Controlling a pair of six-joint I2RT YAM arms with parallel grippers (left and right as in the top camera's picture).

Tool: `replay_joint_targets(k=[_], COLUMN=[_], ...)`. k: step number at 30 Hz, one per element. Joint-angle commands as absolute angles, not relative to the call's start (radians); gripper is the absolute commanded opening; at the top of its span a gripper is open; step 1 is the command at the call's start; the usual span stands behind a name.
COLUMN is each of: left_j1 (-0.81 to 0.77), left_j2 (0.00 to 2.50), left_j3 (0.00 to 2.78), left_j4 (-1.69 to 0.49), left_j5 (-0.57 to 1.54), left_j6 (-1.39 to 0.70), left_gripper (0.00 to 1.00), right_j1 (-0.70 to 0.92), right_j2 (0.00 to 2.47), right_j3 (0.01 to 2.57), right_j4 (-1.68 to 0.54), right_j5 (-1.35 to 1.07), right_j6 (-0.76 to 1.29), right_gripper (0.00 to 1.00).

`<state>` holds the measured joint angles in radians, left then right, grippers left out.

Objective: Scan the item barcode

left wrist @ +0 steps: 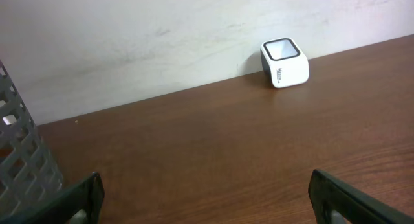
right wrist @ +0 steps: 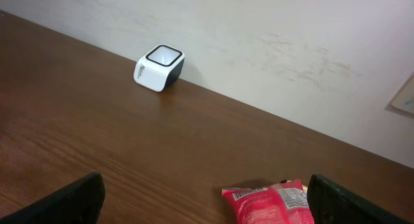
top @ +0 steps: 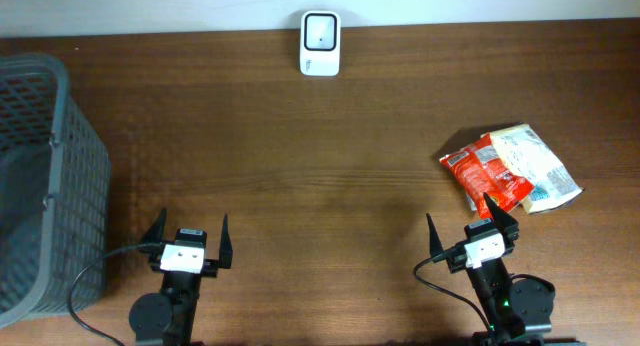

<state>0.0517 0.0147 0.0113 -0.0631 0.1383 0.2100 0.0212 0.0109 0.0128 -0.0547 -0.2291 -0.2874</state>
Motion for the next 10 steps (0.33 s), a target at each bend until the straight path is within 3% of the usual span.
replay_joint_targets(k=[1,10], left_j1=[0.048,0.048], left_j2=[0.005,0.005], left_j3=[0.009,0.009], left_j4=[-0.069,-0.069], left_j5=[0.134,0.134], left_j6=[0.223,0.223], left_gripper=[0.99,0.99], right_j1=[0.028,0.028], right_j2=[0.003,0.003], right_j3=[0.006,0.006], right_j4=[-0.057,-0.057], right_j5=[-0.232,-0.232], right_j6=[-0.276,-0.276], right_gripper=[0.99,0.99])
